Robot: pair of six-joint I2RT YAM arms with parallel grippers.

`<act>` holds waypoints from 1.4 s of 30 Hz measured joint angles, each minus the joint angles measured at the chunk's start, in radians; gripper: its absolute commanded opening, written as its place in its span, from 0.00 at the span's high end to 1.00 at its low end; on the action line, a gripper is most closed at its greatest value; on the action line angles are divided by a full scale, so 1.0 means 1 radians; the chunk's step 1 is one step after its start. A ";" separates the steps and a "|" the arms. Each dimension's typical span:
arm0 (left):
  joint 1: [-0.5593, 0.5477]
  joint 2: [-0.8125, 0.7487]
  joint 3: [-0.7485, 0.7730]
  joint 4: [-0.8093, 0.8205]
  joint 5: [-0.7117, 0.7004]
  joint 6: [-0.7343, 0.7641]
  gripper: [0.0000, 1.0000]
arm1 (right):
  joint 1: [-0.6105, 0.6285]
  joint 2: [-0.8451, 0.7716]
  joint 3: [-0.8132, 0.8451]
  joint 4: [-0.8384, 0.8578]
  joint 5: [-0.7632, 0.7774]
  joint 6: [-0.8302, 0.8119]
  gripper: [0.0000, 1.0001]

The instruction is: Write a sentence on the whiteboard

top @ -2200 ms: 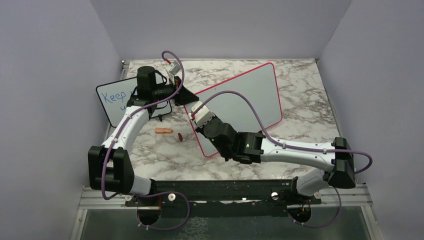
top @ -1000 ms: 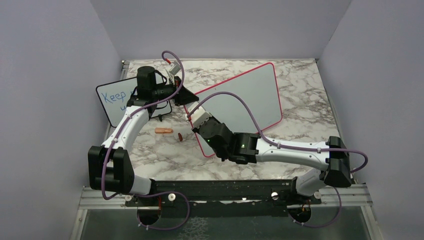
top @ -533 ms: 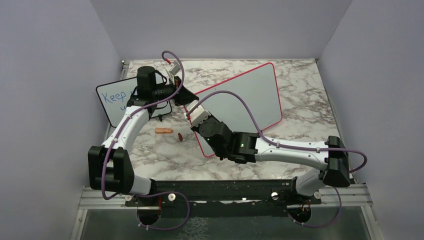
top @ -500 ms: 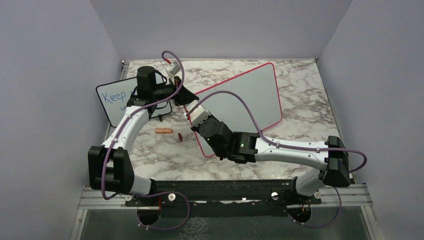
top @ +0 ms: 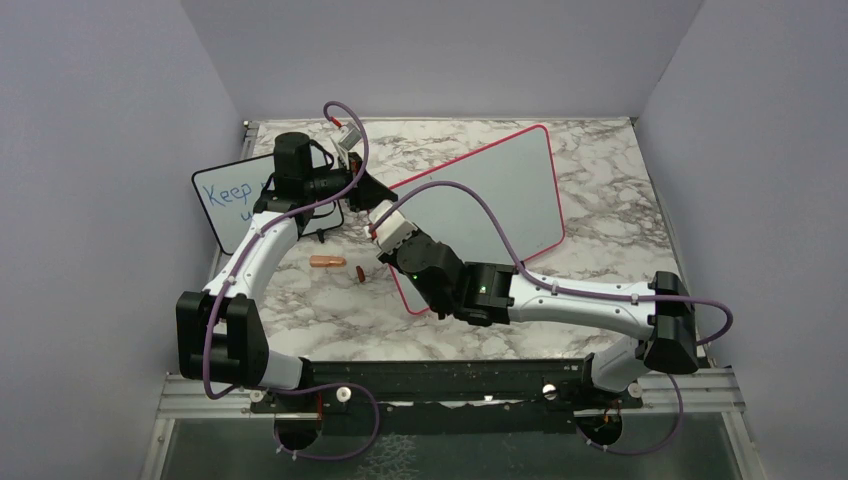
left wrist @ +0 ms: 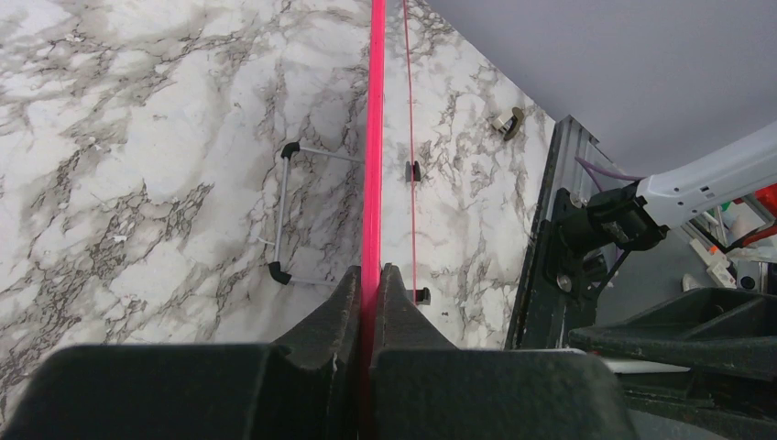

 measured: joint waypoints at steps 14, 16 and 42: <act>0.001 0.001 0.000 0.000 0.000 0.000 1.00 | 0.000 0.011 0.015 -0.039 -0.064 0.002 0.99; 0.001 0.002 0.000 0.000 0.000 0.000 1.00 | 0.001 0.011 0.016 -0.049 -0.070 0.005 0.99; 0.002 0.004 0.000 0.001 0.000 0.000 1.00 | 0.008 -0.010 -0.001 -0.229 -0.119 0.084 0.99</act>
